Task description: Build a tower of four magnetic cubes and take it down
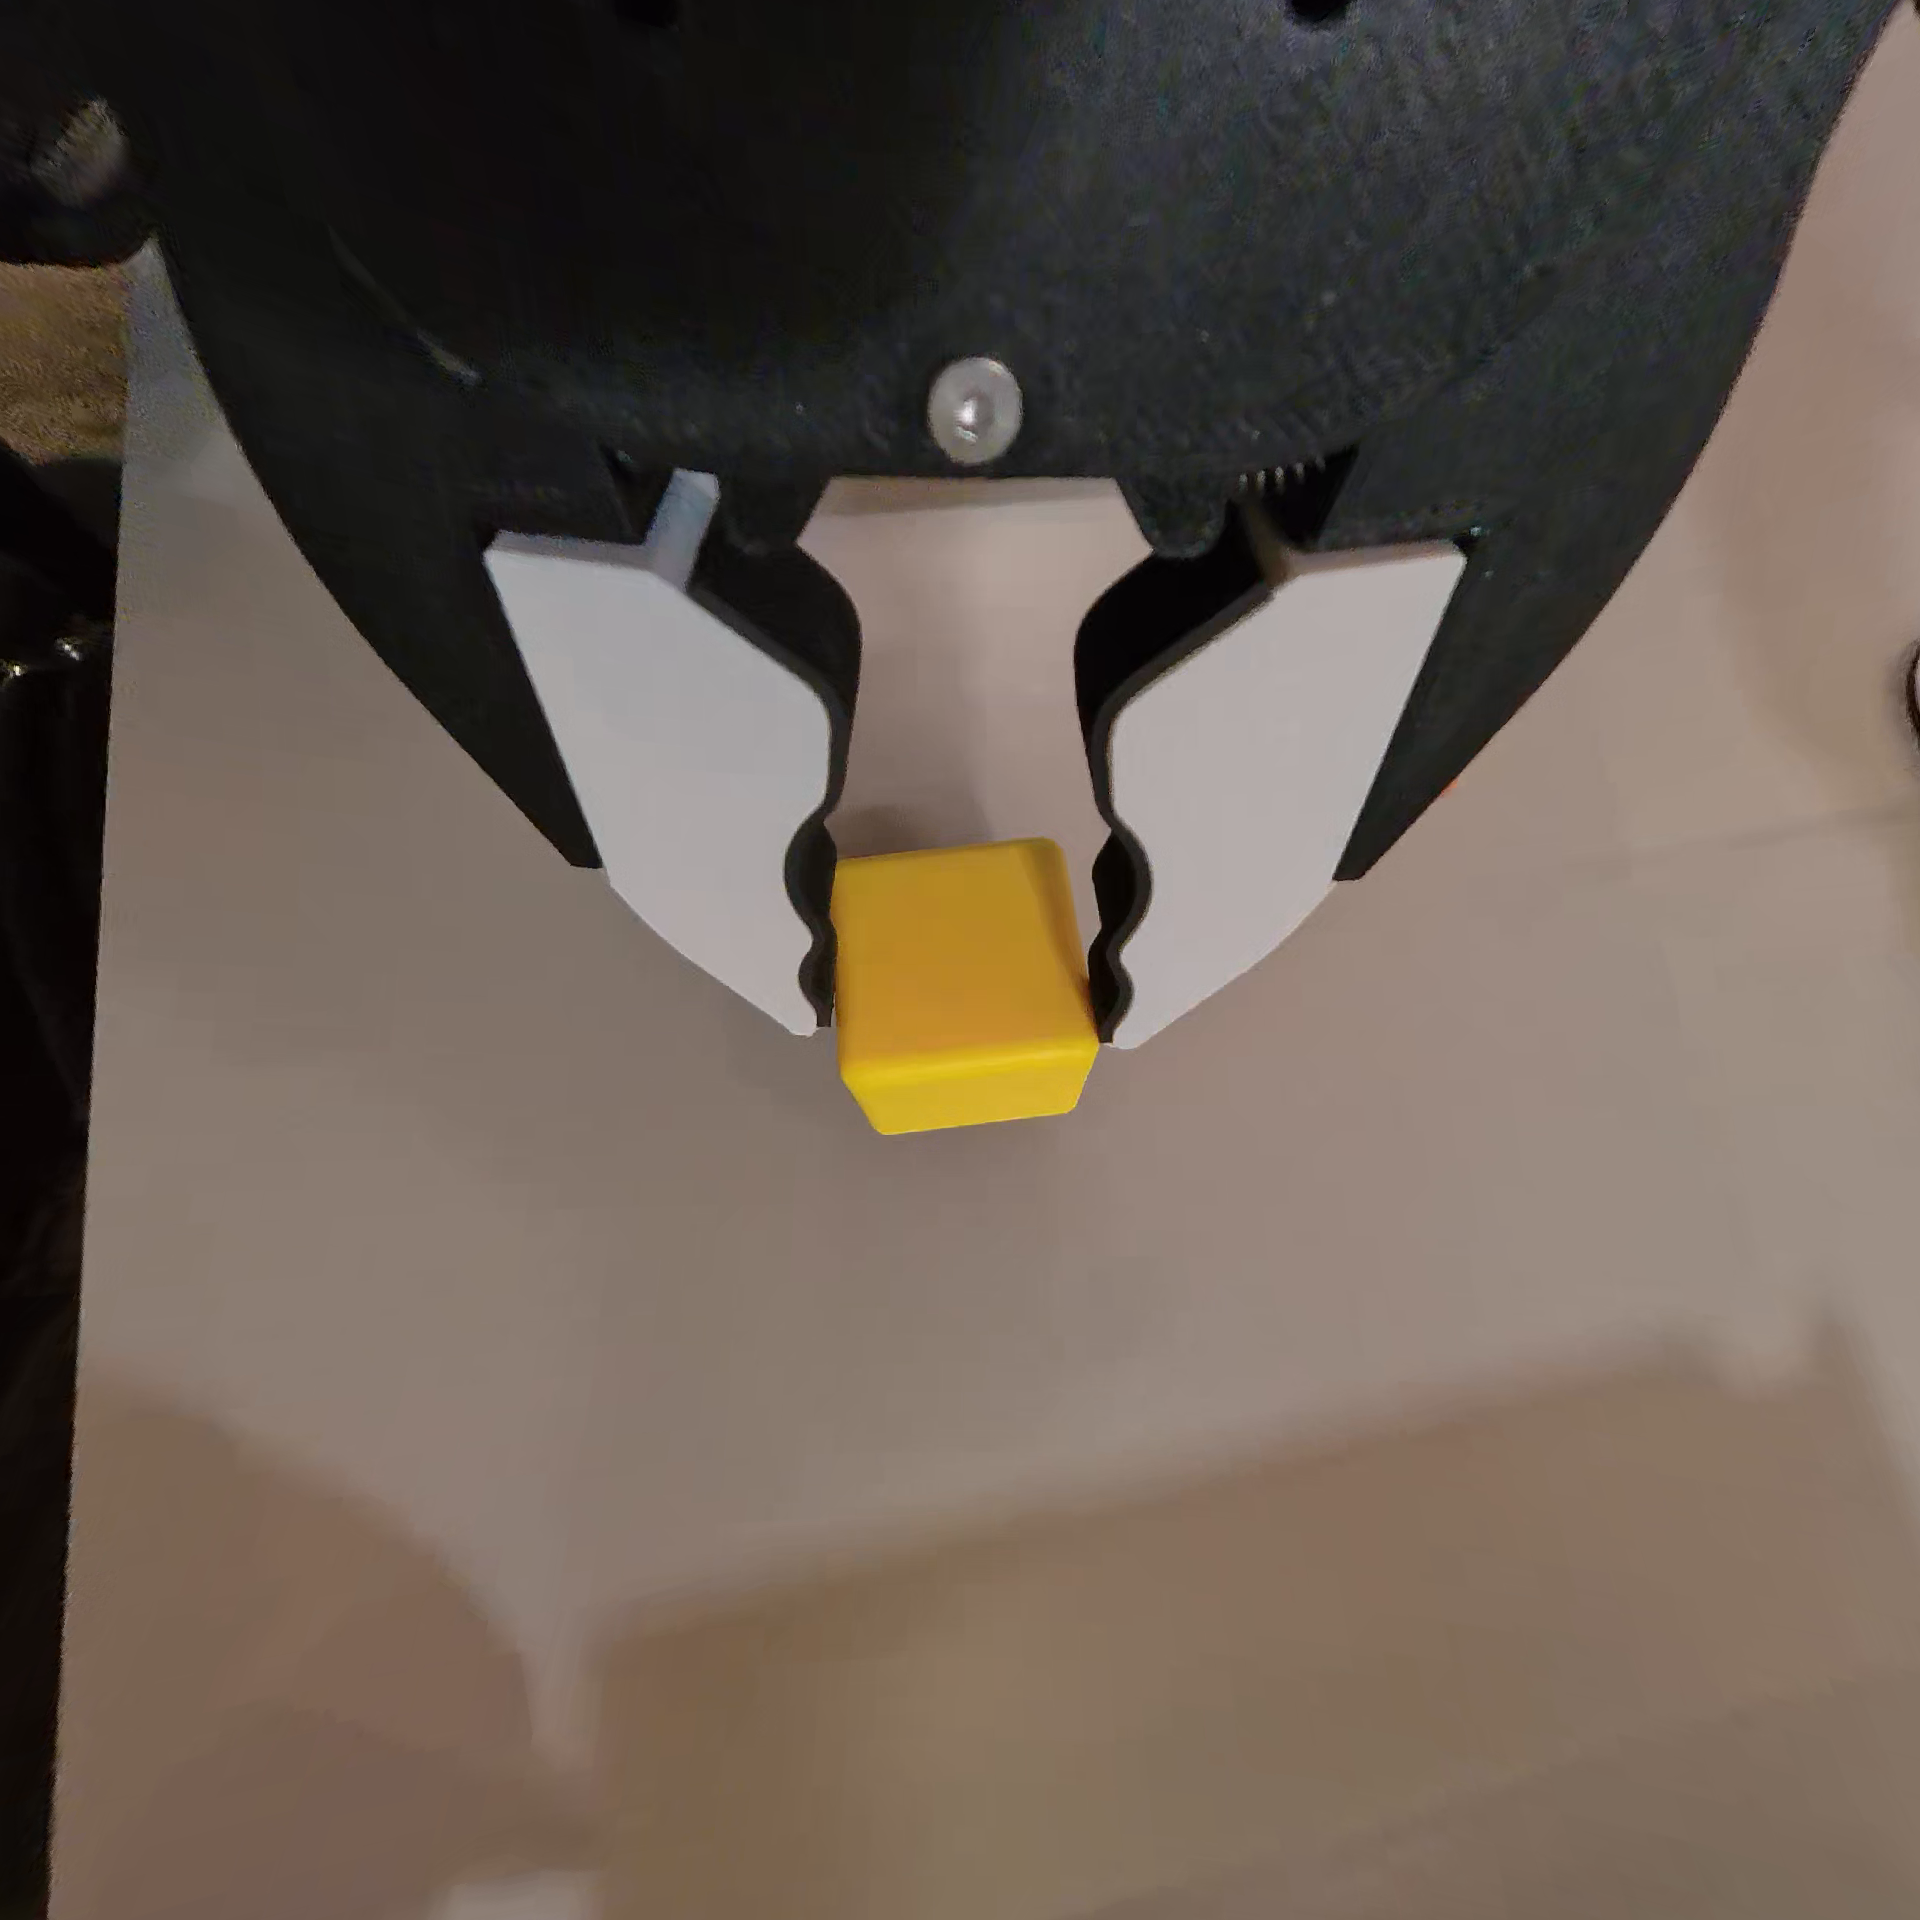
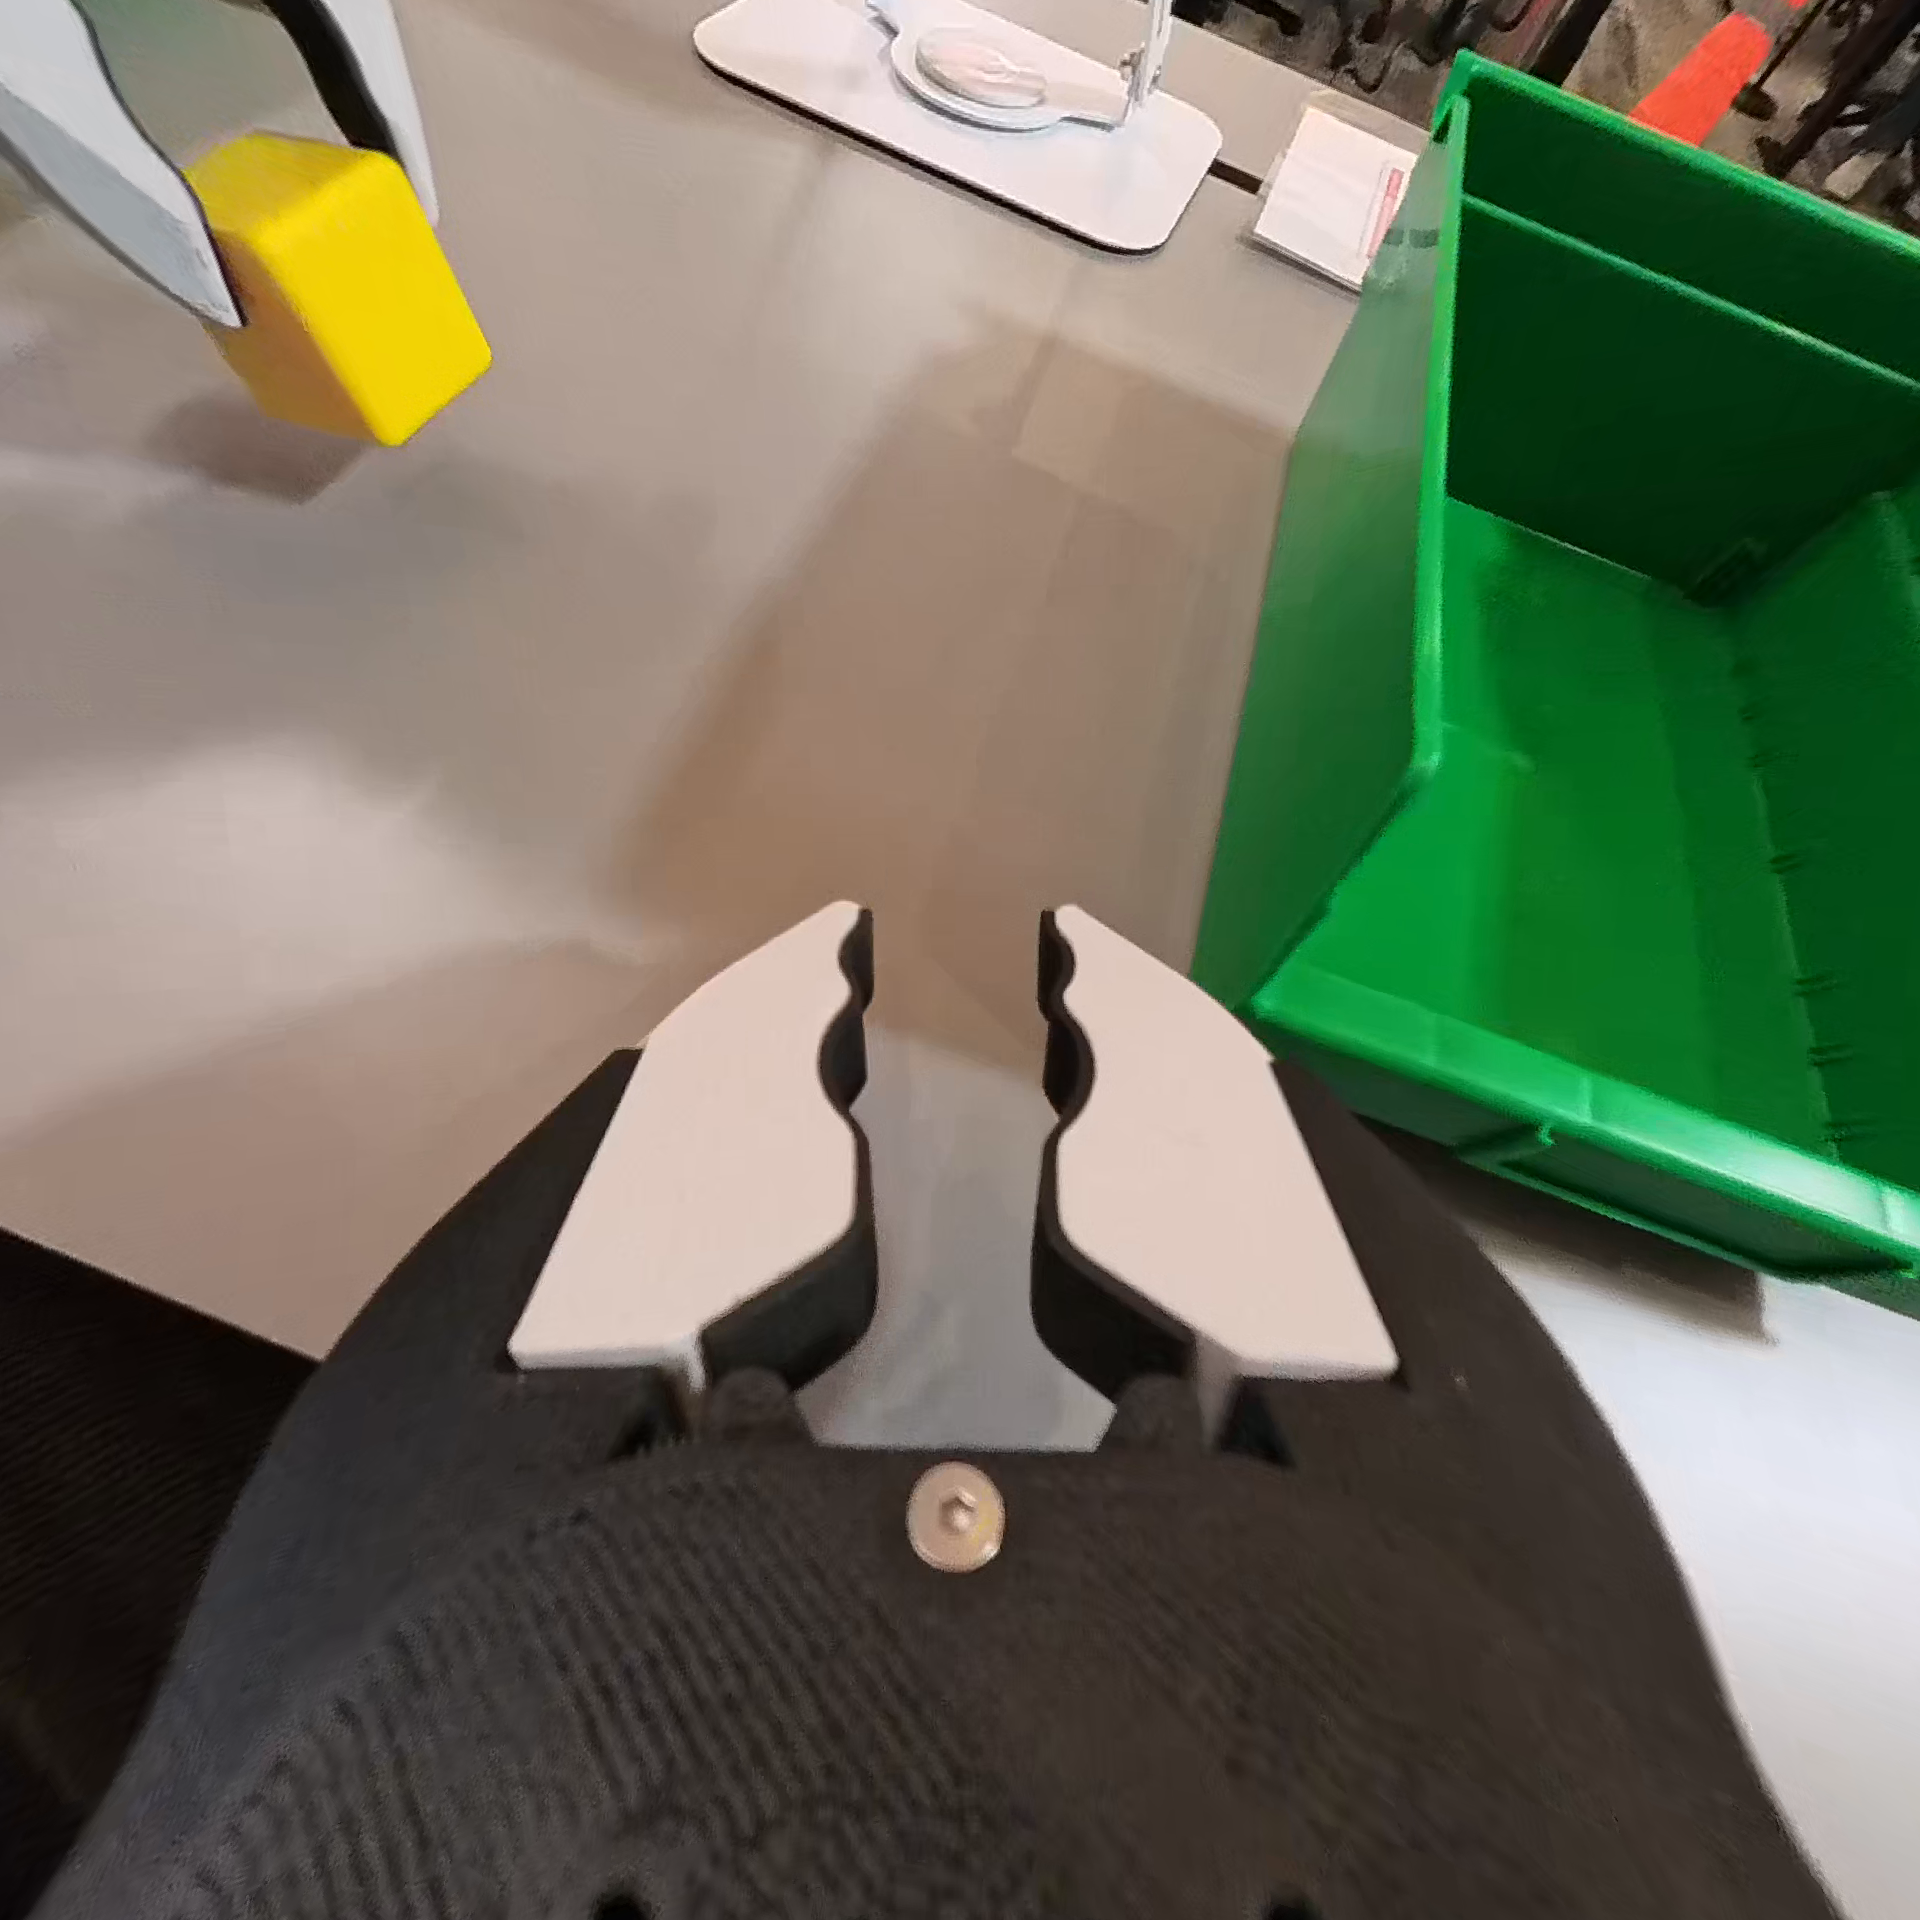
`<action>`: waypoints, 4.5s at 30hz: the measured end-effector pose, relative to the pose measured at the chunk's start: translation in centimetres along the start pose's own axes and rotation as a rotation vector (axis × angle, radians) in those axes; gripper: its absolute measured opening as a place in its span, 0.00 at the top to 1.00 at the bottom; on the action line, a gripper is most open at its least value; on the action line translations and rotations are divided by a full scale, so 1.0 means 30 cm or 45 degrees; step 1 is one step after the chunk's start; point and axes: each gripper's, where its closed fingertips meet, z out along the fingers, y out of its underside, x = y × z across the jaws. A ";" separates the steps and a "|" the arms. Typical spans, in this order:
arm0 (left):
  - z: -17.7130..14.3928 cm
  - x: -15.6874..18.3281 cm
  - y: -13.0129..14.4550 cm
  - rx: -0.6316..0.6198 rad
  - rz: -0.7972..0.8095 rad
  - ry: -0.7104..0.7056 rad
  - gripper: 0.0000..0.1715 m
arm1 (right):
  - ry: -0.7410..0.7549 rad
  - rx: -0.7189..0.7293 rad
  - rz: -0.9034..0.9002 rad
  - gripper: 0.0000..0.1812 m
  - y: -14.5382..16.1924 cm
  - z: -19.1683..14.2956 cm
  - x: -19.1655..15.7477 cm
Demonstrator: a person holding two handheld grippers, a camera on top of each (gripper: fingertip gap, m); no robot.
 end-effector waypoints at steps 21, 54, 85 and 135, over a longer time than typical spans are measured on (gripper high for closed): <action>0.095 -0.022 -0.049 -0.136 0.050 0.048 0.71 | 0.048 -0.048 -0.045 0.83 0.033 -0.011 0.017; -0.271 -0.171 -0.003 0.232 -0.385 -0.296 0.62 | 0.072 -0.048 -0.061 0.83 0.035 -0.019 0.032; -0.281 -0.124 0.916 -0.052 -1.795 -0.612 0.61 | -0.058 -0.022 -0.280 0.83 -0.052 0.096 -0.084; -0.103 -0.042 -0.133 -0.346 0.216 0.188 0.71 | 0.060 -0.063 -0.275 0.85 0.038 -0.006 -0.040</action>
